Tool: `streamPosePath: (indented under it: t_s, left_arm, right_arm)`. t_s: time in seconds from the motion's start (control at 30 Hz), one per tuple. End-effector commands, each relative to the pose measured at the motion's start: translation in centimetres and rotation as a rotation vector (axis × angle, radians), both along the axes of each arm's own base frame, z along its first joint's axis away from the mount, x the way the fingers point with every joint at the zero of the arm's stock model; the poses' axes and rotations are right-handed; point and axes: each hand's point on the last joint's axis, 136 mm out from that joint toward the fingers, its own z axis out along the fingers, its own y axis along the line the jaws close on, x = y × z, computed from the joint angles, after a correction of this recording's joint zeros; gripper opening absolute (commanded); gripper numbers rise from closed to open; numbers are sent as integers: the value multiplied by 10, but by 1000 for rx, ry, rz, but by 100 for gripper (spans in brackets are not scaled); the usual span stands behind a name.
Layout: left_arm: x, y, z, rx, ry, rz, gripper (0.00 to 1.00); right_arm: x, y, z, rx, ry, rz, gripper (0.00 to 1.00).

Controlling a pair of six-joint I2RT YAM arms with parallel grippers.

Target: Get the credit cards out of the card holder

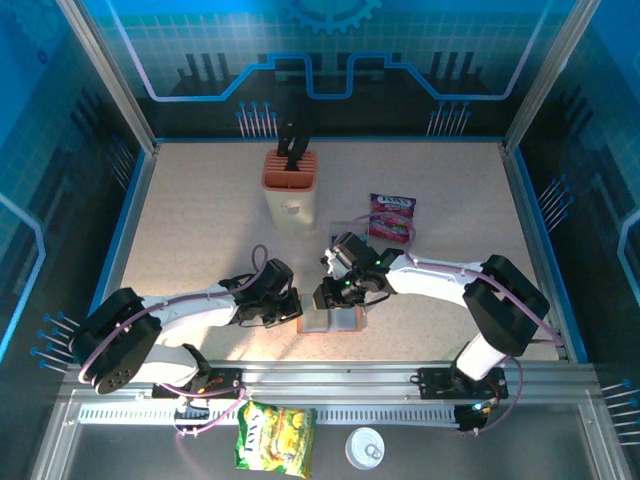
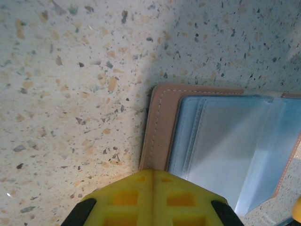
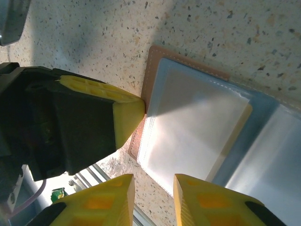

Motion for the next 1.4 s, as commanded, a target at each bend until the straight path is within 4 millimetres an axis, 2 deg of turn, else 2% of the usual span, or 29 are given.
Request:
streamPosePath:
  t_s: [0.0,0.3,0.67,1.07,1.37]
  left_arm:
    - [-5,4,-3,6,22,-1,1]
    - [-5,5,-1,2,12,3,1]
    - [-6,5,0,3,11,2,1]
    - [-7,7,-1,9,14,5,1]
    - [-8,8,-3,17,20,4,1]
  right_arm:
    - [-7,4,-10,-7,28,3,29]
    - [-12,4,-25,-50,53,0,32]
    - [-13,3,-33,-74,58,1,33]
    - [-14,-5,-39,-122,60,0,32]
    - [-15,-18,-40,-182,48,-9,32]
